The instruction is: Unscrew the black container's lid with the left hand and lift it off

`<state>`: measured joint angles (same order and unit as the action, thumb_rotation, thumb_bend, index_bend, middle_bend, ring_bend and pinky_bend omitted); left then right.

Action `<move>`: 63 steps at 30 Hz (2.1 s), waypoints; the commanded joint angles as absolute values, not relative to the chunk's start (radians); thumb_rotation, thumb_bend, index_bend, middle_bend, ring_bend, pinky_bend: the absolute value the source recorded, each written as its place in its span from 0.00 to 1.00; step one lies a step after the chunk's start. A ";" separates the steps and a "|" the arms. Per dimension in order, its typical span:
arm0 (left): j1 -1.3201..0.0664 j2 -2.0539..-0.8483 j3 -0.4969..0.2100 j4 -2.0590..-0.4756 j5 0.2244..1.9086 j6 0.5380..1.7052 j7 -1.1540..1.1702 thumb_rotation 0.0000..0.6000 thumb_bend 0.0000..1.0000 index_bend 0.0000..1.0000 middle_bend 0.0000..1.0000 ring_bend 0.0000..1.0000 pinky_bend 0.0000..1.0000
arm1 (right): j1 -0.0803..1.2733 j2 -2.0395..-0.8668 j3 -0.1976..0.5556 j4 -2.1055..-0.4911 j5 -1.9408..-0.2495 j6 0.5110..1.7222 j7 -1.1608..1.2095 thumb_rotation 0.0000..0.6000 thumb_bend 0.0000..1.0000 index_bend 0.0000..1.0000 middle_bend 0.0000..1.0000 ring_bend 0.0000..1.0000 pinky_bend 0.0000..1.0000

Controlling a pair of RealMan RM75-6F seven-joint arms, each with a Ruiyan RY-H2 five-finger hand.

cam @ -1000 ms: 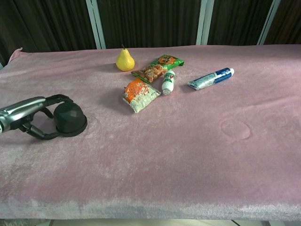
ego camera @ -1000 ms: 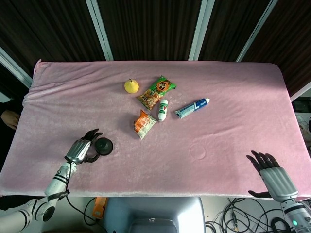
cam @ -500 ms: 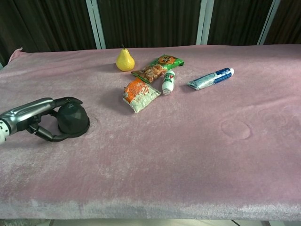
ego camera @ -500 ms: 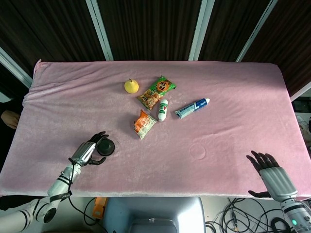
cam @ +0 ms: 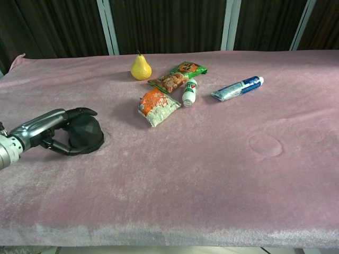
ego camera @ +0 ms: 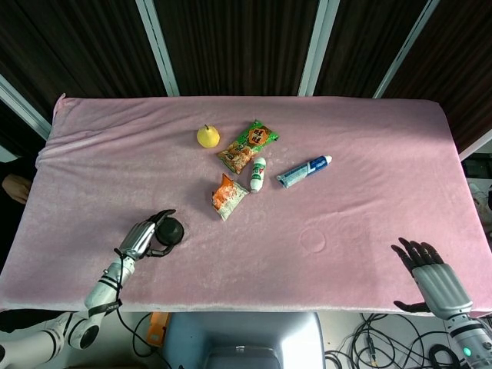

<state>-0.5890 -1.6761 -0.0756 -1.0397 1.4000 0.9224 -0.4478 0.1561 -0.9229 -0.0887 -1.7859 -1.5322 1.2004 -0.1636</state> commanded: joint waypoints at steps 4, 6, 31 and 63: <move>-0.576 -1.709 -0.082 -0.975 1.400 0.956 -0.463 1.00 0.31 0.35 0.33 0.38 0.40 | 0.158 -0.925 -0.088 -1.786 -1.527 1.196 -0.168 1.00 0.10 0.00 0.00 0.00 0.18; -0.571 -1.704 -0.081 -0.973 1.408 0.972 -0.466 1.00 0.31 0.41 0.37 0.42 0.42 | 0.159 -0.926 -0.087 -1.786 -1.524 1.194 -0.170 1.00 0.10 0.00 0.00 0.00 0.18; -0.496 -1.590 -0.135 -1.127 1.356 1.223 0.126 1.00 0.31 0.49 0.44 0.51 0.48 | 0.159 -0.930 -0.084 -1.787 -1.524 1.201 -0.165 1.00 0.10 0.00 0.00 0.00 0.18; -0.515 -1.671 -0.133 -0.848 1.538 1.359 0.180 1.00 0.37 0.62 0.47 0.53 0.51 | 0.162 -0.935 -0.083 -1.787 -1.517 1.195 -0.177 1.00 0.10 0.00 0.00 0.00 0.18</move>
